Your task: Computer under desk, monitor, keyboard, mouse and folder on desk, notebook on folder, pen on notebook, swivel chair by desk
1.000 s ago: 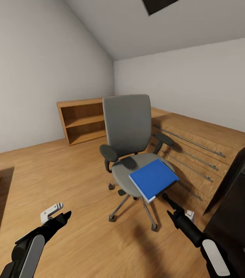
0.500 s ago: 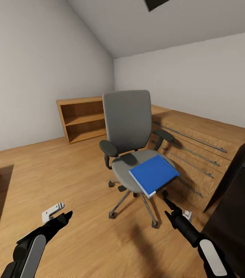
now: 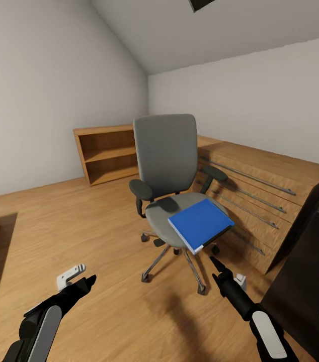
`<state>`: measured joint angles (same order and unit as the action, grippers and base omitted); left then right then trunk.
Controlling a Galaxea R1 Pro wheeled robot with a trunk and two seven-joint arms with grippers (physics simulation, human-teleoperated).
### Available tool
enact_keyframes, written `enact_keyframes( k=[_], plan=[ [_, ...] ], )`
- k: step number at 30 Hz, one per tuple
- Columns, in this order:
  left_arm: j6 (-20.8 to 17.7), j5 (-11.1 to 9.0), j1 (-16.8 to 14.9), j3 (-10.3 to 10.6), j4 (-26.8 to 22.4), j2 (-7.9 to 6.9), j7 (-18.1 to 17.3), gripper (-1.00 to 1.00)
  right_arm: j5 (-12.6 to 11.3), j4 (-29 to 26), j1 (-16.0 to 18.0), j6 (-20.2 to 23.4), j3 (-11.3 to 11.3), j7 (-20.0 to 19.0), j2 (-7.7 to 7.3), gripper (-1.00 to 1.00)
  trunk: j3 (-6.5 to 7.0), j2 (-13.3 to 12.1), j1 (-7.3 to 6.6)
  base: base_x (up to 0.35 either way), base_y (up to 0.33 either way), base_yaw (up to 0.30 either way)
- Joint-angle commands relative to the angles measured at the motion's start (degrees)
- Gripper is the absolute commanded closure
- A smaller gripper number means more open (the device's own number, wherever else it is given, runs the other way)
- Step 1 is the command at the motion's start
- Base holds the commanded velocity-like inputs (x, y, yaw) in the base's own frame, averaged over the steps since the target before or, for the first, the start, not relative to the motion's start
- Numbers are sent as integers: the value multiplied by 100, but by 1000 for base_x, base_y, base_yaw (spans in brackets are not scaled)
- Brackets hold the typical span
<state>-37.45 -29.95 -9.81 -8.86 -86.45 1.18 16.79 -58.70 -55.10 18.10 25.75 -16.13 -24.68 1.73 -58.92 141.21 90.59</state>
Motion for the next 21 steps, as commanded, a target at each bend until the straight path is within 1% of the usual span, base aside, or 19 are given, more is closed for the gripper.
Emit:
enact_keyframes(
  k=[1, 2, 3, 4, 6, 10, 13, 19, 21],
  plan=[
    [-24, -57, -3, 133, -1, 1, 49, -100, -41, -6, 8, 48, -18, 13, 22, -100, -5, 2, -1, 0, 0, 0],
    [-23, -56, -3, 252, 8, -1, 54, -100, -47, -14, 12, 48, -13, 26, 46, -100, -5, 2, -1, 0, 0, 0],
    [-23, -56, -3, 295, 12, -1, 57, -100, -50, -18, 13, 51, -11, 31, 63, -100, -5, 2, -1, 0, 0, 0],
    [-20, -55, -3, 374, 65, -9, 56, -100, -56, -30, 20, 72, -8, 47, 146, -100, -5, 2, -1, 0, 0, 0],
    [-19, -50, -3, 414, 109, -15, 54, -100, -69, -37, 24, 90, -8, 58, 205, -100, -5, 2, -1, 3, 0, 0],
    [-17, -47, -3, 450, 148, -20, 53, -100, -88, -43, 26, 108, -6, 66, 256, -100, -5, 2, -1, 89, 48, 0],
    [-17, -46, -3, 458, 157, -21, 53, -100, -93, -44, 27, 109, -5, 67, 267, -100, -5, 2, -1, 146, 86, 0],
    [-17, -54, -3, 469, 174, -14, 53, -100, -97, -50, 27, 106, -5, 64, 273, -100, -5, 2, -1, 38, 19, 0],
    [-17, -55, -3, 472, 179, -13, 53, -100, -94, -69, 27, 106, -5, 61, 270, -100, -5, 2, -1, 154, 3, 0]
  ],
)
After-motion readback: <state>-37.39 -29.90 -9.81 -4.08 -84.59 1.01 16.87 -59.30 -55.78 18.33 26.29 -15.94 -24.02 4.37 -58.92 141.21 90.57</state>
